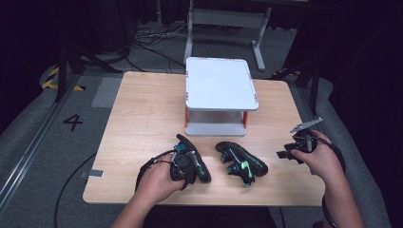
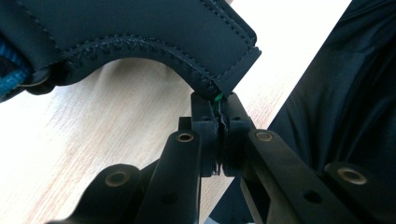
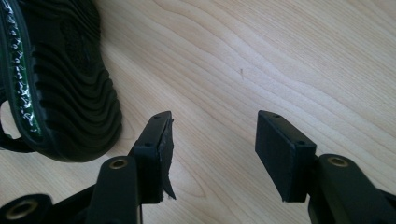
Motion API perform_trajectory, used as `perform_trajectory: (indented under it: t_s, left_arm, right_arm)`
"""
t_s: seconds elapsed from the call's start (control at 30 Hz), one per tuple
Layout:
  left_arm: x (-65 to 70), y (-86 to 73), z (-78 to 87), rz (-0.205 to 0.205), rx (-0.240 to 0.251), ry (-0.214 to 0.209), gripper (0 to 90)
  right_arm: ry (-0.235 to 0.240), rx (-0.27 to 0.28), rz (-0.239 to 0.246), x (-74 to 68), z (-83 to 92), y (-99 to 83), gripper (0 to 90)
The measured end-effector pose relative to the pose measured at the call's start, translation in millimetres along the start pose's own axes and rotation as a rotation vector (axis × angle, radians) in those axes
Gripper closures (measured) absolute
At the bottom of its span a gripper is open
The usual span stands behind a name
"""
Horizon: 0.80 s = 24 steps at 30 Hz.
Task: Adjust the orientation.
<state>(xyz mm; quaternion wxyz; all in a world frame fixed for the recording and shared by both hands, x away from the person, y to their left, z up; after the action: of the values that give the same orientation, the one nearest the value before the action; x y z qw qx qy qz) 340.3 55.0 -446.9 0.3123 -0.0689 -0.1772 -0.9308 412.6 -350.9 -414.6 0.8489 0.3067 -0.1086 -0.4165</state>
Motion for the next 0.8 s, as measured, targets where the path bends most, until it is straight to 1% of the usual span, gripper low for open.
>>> perform_trajectory:
  t_s: [0.1, 0.13, 0.23, 0.27, 0.3, 0.33, 0.37, 0.4, 0.47, 0.5, 0.57, 0.6, 0.67, 0.73, 0.8]
  left_arm:
    - [-0.6, -0.4, 1.0, -0.002, 0.001, 0.005, 87.8]
    - [-0.8, 0.7, 2.3, -0.009, 0.005, 0.016, 87.9]
    - [0.2, 2.2, 7.4, -0.017, 0.021, 0.022, 88.2]
    - [-0.3, 2.0, 9.7, -0.010, 0.036, 0.025, 88.2]
    - [-0.3, 2.0, 9.7, -0.010, 0.036, 0.025, 88.2]
    - [-1.5, 1.4, 13.1, -0.006, 0.039, 0.029, 88.2]
    - [-2.6, 0.9, 15.7, 0.000, 0.048, 0.041, 88.2]
    - [-4.8, -0.2, 19.9, 0.015, 0.060, 0.046, 88.2]
    - [-8.4, -1.6, 27.4, 0.022, 0.087, 0.074, 88.2]
    - [-10.6, -2.9, 32.2, 0.040, 0.101, 0.085, 88.2]
    - [-14.0, -4.5, 39.6, 0.050, 0.124, 0.112, 88.2]
    - [-15.8, -5.4, 45.1, 0.054, 0.131, 0.150, 88.2]
    - [-17.2, -5.2, 54.1, 0.051, 0.155, 0.200, 88.2]
    - [-16.3, -3.3, 62.3, 0.040, 0.192, 0.229, 88.2]
    - [-15.0, -0.6, 65.9, 0.028, 0.209, 0.250, 88.1]
  right_arm:
    - [0.001, 0.001, 0.000, 0.4, 0.6, -0.6, 47.3]
    - [-0.002, 0.001, 0.002, 0.7, 1.0, -0.8, 47.3]
    - [0.001, 0.006, -0.007, 0.2, 2.9, -1.3, 47.3]
    - [0.003, 0.010, -0.011, -0.2, 3.8, -1.4, 47.4]
    - [0.003, 0.010, -0.011, -0.2, 3.8, -1.4, 47.4]
    - [0.004, 0.014, -0.006, 0.1, 4.4, -1.6, 47.4]
    - [0.003, 0.016, -0.007, 0.2, 5.2, -1.7, 47.4]
    - [0.003, 0.017, -0.011, 0.1, 5.6, -1.8, 47.4]
    - [0.001, 0.019, -0.009, 0.7, 6.0, -2.4, 47.5]
    - [-0.001, 0.020, -0.008, 0.8, 6.1, -2.8, 47.5]
    - [0.003, 0.016, -0.014, 0.1, 7.0, -4.0, 47.5]
    - [0.003, 0.018, -0.012, 0.2, 7.2, -4.4, 47.5]
    - [0.002, 0.018, -0.021, 0.1, 8.5, -5.9, 47.5]
    - [-0.003, 0.018, -0.022, 0.8, 9.6, -7.8, 47.5]
    - [-0.009, 0.016, -0.028, 1.2, 10.5, -10.0, 47.4]
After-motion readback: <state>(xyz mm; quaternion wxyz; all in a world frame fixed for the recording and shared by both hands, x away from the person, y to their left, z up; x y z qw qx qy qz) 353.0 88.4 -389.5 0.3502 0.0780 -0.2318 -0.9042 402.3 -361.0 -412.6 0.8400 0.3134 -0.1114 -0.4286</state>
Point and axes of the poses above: each handheld gripper's, and its own axes: z roughly backward along the jaws, y roughly out of its top, x roughly to its right, the point moved 2 cm from there along -z, roughly forward along the jaws, and after that the axes turned 10 degrees about x, right-handed, at the moved point
